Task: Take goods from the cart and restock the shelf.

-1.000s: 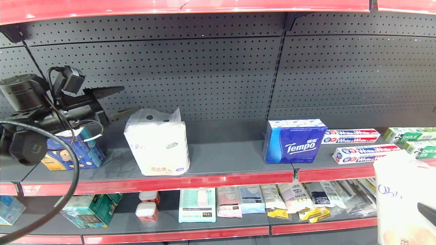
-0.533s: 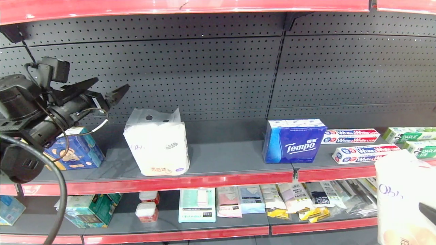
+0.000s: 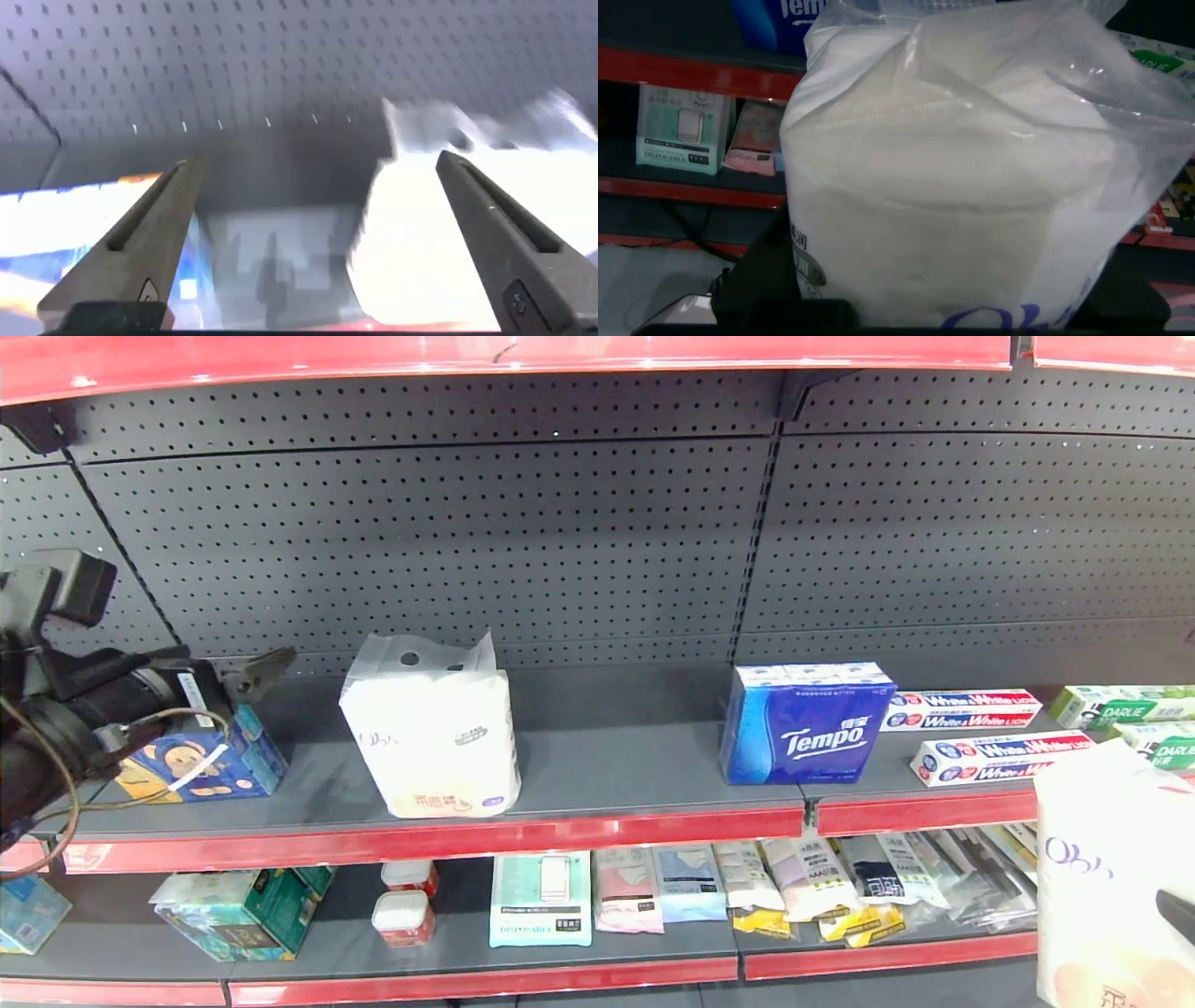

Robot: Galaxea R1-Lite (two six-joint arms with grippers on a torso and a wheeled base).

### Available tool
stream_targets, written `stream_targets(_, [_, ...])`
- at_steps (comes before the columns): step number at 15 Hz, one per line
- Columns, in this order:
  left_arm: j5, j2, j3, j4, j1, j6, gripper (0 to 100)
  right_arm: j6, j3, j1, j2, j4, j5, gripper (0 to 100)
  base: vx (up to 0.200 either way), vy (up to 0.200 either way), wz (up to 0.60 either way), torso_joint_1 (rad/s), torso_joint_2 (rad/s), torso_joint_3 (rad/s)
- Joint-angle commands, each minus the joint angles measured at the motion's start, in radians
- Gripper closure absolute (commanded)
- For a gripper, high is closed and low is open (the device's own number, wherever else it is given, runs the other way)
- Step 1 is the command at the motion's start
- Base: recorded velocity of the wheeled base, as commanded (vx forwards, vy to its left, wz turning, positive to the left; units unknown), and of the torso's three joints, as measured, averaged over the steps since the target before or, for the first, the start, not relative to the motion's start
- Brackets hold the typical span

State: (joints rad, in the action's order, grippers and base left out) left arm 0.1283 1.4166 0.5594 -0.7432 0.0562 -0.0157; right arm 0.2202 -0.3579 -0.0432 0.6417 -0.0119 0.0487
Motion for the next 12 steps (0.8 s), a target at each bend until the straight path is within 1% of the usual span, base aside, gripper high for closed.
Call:
stream_targets(1, [0.017, -0.188, -0.047, 0.067, -0.012, -0.004, 0, 0.001, -0.001, 0.000, -0.002, 0.000, 0.000, 100, 0.000, 0.000, 0.00, 0.000, 0.00, 0.000])
stream_targets(2, [0.070, -0.263, -0.107, 0.068, -0.030, -0.020, 0, 0.013, 0.002, -0.004, -0.008, -0.002, -0.003, 100, 0.000, 0.000, 0.00, 0.000, 0.00, 0.000])
stream_targets(3, [0.099, -0.309, -0.142, 0.070, -0.036, -0.020, 0, 0.013, 0.005, -0.006, -0.010, -0.002, -0.004, 100, 0.000, 0.000, 0.00, 0.000, 0.00, 0.000])
stream_targets(4, [0.137, -0.378, -0.196, 0.077, -0.061, -0.018, 0, 0.011, 0.008, -0.006, -0.020, -0.002, -0.004, 100, 0.000, 0.000, 0.00, 0.000, 0.00, 0.000])
stream_targets(6, [0.143, -0.485, -0.265, 0.137, -0.078, -0.013, 0, 0.011, 0.013, -0.004, -0.045, -0.003, -0.004, 100, 0.000, 0.000, 0.00, 0.000, 0.00, 0.000])
stream_targets(7, [0.126, -0.567, -0.308, 0.219, -0.076, -0.004, 0, 0.010, 0.014, -0.004, -0.063, -0.005, -0.004, 100, 0.000, 0.000, 0.00, 0.000, 0.00, 0.000])
stream_targets(8, [0.076, -0.645, -0.331, 0.317, -0.076, 0.023, 0, 0.010, 0.017, -0.004, -0.080, -0.013, -0.004, 100, 0.000, 0.000, 0.00, 0.000, 0.00, 0.000])
stream_targets(9, [0.007, -0.717, -0.345, 0.432, -0.076, 0.060, 0, 0.010, 0.031, -0.004, -0.091, -0.013, -0.003, 100, 0.000, 0.000, 0.00, 0.000, 0.00, 0.000])
stream_targets(10, [-0.058, -0.786, -0.346, 0.541, -0.078, 0.085, 0, 0.011, 0.040, -0.003, -0.103, -0.013, -0.001, 100, 0.000, 0.000, 0.00, 0.000, 0.00, 0.000])
stream_targets(11, [-0.070, -0.835, -0.345, 0.601, -0.078, 0.089, 0, 0.010, 0.042, -0.003, -0.109, -0.013, -0.001, 100, 0.000, 0.000, 0.00, 0.000, 0.00, 0.000])
stream_targets(12, [-0.064, -0.897, -0.352, 0.637, -0.078, 0.091, 0, 0.010, 0.040, -0.003, -0.109, -0.011, -0.001, 100, 0.000, 0.000, 0.00, 0.000, 0.00, 0.000])
